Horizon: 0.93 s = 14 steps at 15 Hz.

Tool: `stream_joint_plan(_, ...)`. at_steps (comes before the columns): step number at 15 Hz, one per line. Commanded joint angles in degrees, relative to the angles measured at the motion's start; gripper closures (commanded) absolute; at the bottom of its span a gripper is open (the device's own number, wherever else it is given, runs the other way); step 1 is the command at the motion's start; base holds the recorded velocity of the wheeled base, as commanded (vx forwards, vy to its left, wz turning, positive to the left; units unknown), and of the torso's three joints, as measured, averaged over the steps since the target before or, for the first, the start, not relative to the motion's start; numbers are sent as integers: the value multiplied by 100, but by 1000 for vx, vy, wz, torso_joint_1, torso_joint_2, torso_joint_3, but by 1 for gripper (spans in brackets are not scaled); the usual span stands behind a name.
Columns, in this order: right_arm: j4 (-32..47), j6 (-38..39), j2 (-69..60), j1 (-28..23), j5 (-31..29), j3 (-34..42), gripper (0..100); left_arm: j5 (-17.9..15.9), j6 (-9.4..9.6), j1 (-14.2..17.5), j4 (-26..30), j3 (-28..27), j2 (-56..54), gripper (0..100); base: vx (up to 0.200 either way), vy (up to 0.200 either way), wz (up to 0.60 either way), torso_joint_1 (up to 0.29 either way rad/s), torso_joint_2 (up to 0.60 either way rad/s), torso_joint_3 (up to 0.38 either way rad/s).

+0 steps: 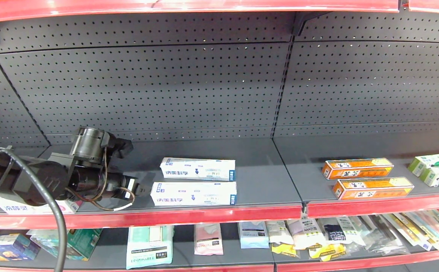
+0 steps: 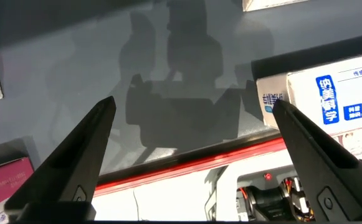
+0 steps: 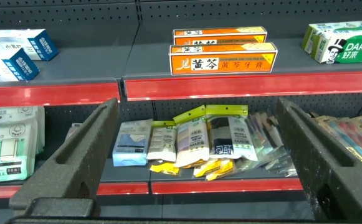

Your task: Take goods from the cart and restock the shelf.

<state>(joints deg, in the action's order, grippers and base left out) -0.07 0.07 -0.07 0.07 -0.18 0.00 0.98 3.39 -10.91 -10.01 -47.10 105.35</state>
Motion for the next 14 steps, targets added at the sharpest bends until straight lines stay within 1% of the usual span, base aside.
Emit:
stream_joint_plan(1, -1, 1, 7, 1, 1, 0, 0, 8, 21, 124, -1, 8, -120, 0, 0, 0, 0, 0, 0, 0)
stream_joint_plan(3, -1, 1, 7, 1, 1, 0, 0, 8, 65, 221, -1, 43, -384, 0, 0, 0, 0, 0, 0, 0)
stream_joint_plan(4, -1, 1, 7, 1, 1, 0, 0, -1, 232, 353, 8, 114, -630, 0, 0, 0, 0, 0, 0, 0)
stream_joint_plan(5, -1, 1, 7, 1, 1, 0, 0, -1, 347, 458, -1, 237, -858, 0, 0, 0, 0, 0, 0, 0)
stream_joint_plan(6, -1, 1, 7, 1, 1, 0, 0, -1, 443, 555, -1, 395, -1113, 0, 0, 0, 0, 0, 0, 0)
stream_joint_plan(7, -1, 1, 7, 1, 1, 0, 0, -1, 478, 643, -1, 553, -1359, 0, 0, 0, 0, 0, 0, 0)
stream_joint_plan(10, -1, 1, 7, 1, 1, 0, 0, -1, 470, 854, -1, 914, -2010, 0, 0, 0, 0, 0, 0, 0)
stream_joint_plan(11, -1, 1, 7, 1, 1, 0, 0, -1, 470, 968, -1, 1160, -2467, 0, 0, 0, 0, 0, 0, 0)
stream_joint_plan(12, -1, 1, 7, 1, 1, 0, 0, -1, 461, 1003, -1, 1265, -2634, 0, 0, 0, 0, 0, 0, 0)
stream_joint_plan(14, -1, 1, 7, 1, 1, 0, 0, -27, 435, 1144, 78, 1669, -3583, 0, 0, 0, 0, 0, 0, 0)
